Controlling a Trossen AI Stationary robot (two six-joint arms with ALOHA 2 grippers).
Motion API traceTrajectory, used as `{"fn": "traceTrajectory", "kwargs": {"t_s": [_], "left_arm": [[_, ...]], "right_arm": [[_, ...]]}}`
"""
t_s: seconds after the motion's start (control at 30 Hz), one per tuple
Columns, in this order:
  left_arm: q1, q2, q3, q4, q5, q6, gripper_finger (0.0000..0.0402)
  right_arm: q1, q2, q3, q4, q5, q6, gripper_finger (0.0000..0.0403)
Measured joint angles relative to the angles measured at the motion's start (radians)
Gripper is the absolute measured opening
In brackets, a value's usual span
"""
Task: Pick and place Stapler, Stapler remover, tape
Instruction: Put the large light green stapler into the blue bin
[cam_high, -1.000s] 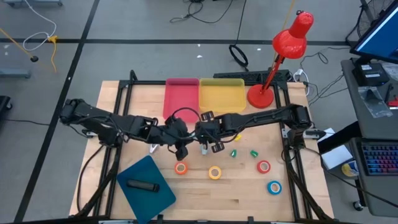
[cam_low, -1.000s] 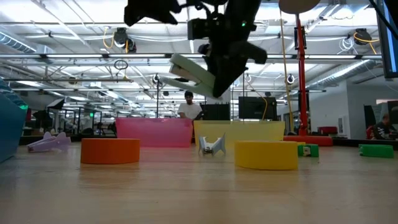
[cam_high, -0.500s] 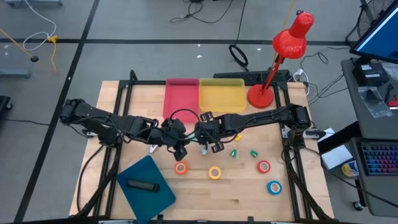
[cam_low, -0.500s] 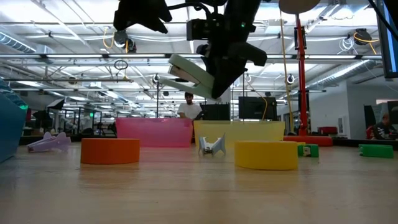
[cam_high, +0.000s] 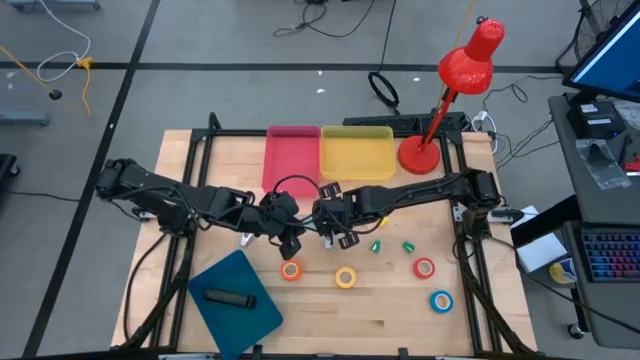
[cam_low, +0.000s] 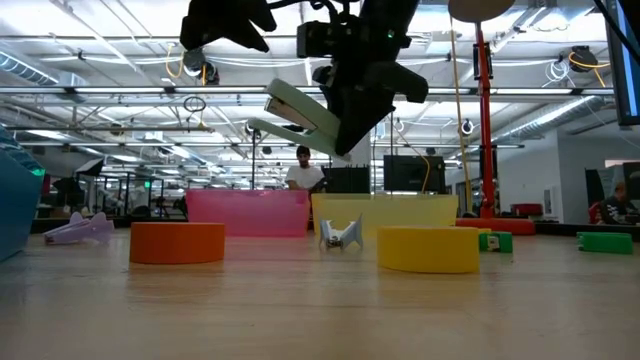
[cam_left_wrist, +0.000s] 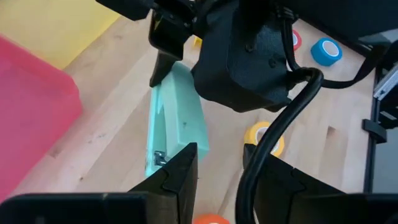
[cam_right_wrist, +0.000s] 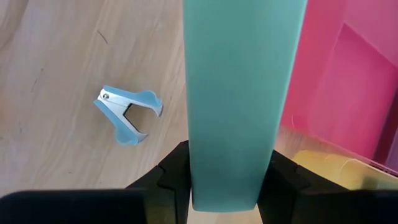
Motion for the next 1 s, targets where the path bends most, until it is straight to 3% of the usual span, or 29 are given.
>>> {"fn": "traceTrajectory", "kwargs": {"t_s": [0.37, 0.5, 0.77, 1.0], "left_arm": [[0.002, 0.008, 0.0, 0.011, 0.018, -0.002, 0.0233], [0.005, 0.041, 0.0, 0.059, 0.051, 0.081, 0.0261], [0.018, 0.11, 0.0, 0.082, 0.072, 0.15, 0.0269], [0.041, 0.115, 0.0, 0.047, 0.007, 0.185, 0.0269]], "right_arm": [[0.0, 0.0, 0.0, 0.009, 0.0, 0.0, 0.0119], [0.0, 0.0, -0.001, 0.005, -0.001, 0.0, 0.0119], [-0.001, 0.0, -0.002, -0.005, -0.029, 0.008, 0.0119], [0.0, 0.0, -0.002, 0.006, -0.051, 0.016, 0.0119]]}}
